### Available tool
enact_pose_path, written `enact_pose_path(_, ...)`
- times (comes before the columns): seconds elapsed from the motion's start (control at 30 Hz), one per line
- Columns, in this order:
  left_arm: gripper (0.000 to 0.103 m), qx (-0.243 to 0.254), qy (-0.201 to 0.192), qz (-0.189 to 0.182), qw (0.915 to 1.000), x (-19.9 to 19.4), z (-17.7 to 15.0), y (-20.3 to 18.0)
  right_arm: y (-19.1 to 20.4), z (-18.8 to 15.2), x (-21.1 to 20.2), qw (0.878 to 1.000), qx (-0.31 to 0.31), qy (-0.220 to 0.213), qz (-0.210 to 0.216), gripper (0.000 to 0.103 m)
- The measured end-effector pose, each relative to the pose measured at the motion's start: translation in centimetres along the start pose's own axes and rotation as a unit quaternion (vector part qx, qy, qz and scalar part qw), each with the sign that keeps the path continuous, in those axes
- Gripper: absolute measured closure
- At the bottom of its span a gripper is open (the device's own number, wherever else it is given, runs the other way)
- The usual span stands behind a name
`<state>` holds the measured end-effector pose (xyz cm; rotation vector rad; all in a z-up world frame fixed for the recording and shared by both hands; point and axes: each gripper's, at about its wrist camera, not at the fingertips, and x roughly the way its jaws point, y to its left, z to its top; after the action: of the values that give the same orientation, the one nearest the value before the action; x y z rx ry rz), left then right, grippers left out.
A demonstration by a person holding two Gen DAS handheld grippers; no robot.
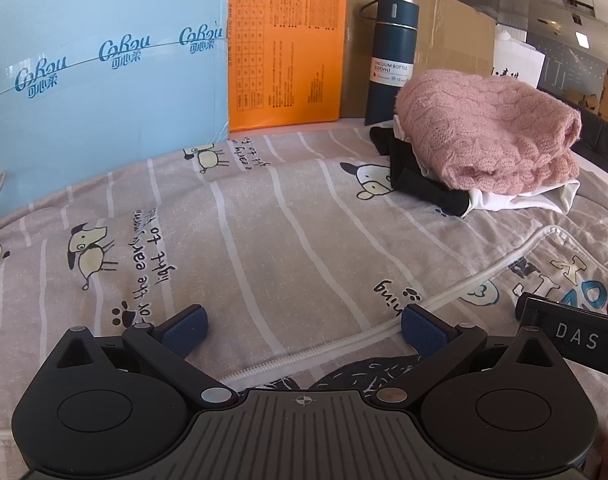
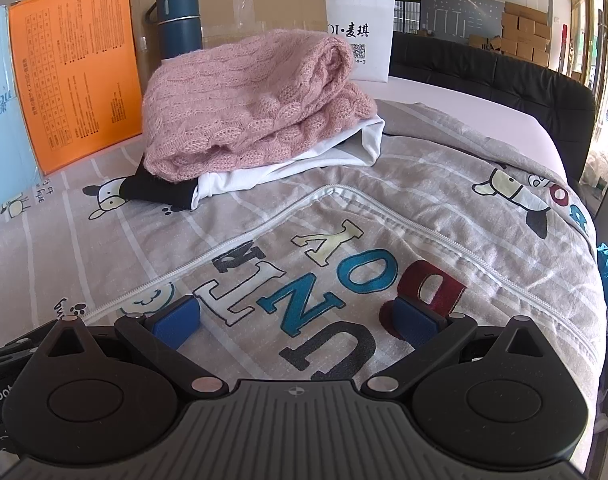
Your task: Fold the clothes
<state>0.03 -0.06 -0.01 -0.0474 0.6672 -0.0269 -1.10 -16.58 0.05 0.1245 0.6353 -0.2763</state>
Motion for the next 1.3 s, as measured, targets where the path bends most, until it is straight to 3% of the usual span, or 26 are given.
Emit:
enact_pose_path(0.23,0.0,0.026,0.003,0.018,0.9995,0.3,-0.3,-0.5,0.1,-0.1,-0.1,1.0,-0.004,0.004,-0.004,0.0)
enact_pose_path(0.57,0.0,0.011,0.004,0.014,0.9998,-0.1,0.0,0.0,-0.2,0.1,-0.1,1.0,0.003,0.001,0.003,0.0)
enact_pose_path(0.8,0.0,0.008,-0.031,0.029,0.9991,-1.4,-0.1,0.0,-0.6,0.1,-0.9,0.999,0.019,-0.019,0.018,0.0)
enact_pose_path(1.0,0.0,0.009,-0.037,0.044,0.9983,-1.7,0.0,-0.2,-1.2,0.1,-1.6,0.998,0.036,-0.035,0.036,0.0)
enact_pose_path(1.3,0.0,0.009,-0.096,0.041,0.9945,-4.4,0.3,-0.3,-2.1,0.0,-2.5,0.993,0.062,-0.054,0.088,0.0)
